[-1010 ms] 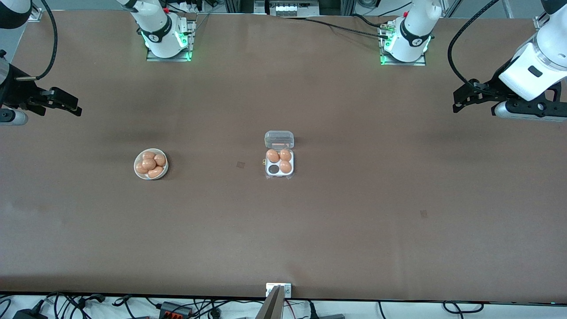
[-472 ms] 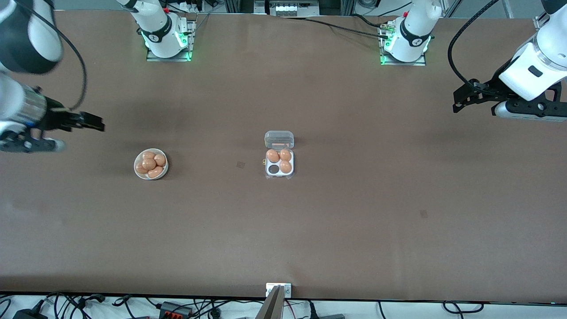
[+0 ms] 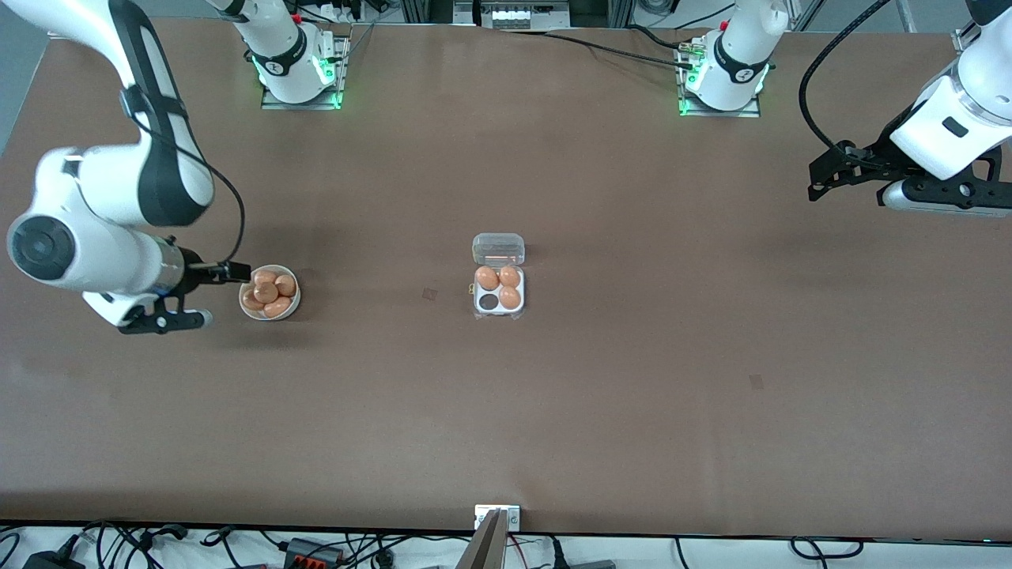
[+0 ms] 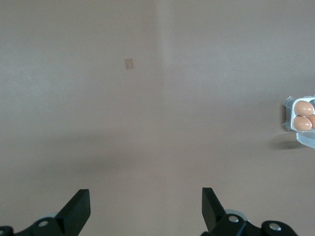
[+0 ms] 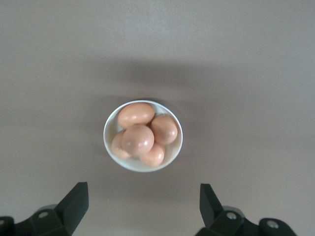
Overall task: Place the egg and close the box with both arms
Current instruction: 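Lower the right gripper into the bowl and grasp one brown egg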
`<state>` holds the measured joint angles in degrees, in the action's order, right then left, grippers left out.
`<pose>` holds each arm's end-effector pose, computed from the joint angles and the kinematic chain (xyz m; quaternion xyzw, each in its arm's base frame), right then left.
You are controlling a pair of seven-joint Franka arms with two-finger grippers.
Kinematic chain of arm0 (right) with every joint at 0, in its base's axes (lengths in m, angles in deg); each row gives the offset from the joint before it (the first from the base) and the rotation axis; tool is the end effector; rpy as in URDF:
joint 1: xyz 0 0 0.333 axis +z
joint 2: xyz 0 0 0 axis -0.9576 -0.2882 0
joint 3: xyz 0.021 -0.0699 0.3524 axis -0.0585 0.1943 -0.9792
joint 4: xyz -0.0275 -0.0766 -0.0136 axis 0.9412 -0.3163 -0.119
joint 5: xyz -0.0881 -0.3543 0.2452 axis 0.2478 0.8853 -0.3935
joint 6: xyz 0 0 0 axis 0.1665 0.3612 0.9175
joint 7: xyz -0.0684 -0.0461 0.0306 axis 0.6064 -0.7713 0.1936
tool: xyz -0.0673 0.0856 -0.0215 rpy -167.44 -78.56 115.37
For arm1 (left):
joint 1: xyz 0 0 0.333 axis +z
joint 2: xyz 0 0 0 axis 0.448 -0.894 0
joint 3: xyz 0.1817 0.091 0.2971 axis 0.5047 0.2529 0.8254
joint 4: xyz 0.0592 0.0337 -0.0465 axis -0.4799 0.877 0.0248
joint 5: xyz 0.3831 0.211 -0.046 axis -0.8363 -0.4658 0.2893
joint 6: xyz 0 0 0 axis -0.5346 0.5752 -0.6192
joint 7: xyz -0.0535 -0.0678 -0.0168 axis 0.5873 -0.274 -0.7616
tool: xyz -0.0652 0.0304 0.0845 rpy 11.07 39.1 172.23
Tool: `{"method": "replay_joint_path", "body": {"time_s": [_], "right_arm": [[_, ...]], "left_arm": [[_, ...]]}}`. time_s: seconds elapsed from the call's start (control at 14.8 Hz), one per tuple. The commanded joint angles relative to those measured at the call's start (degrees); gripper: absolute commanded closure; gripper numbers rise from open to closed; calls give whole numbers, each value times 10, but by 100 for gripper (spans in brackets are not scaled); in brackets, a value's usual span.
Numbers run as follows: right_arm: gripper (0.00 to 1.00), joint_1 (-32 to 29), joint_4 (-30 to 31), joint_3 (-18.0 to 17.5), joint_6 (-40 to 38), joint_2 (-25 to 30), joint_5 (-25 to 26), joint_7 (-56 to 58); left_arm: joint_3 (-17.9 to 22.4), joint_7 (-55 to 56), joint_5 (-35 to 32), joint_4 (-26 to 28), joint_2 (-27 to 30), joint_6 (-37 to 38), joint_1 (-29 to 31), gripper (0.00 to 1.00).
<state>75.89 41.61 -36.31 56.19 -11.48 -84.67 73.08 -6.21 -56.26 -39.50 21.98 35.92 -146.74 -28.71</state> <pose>0.6872 0.0341 0.3448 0.9924 0.0432 -0.1150 0.0122 0.5920 -0.0649 0.6439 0.9996 -0.0210 -0.0054 0.0187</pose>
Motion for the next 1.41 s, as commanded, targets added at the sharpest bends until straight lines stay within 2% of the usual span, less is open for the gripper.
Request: {"method": "replay_joint_path", "body": {"time_s": [0.0,0.2,0.94,1.15,1.28,1.35], "right_arm": [[0,7,-13,-1,20,-44,-18,-11],[0,18,-8,-1,40,-70,-15,-12],[1,19,-3,1,39,-87,-17,-14],[17,18,-3,1,42,-93,-17,-14],[37,18,-3,1,41,-93,-16,-14],[52,17,-5,2,40,-92,-18,-14]], "left_arm": [[-2,1,1,-16,-8,11,1,0],[-3,1,1,-17,-8,11,0,0],[-3,0,1,-17,-8,11,-3,0],[-3,1,1,-17,-8,11,-3,0],[-3,1,1,-17,-8,11,-3,0],[-3,1,1,-17,-8,11,-3,0]]}}
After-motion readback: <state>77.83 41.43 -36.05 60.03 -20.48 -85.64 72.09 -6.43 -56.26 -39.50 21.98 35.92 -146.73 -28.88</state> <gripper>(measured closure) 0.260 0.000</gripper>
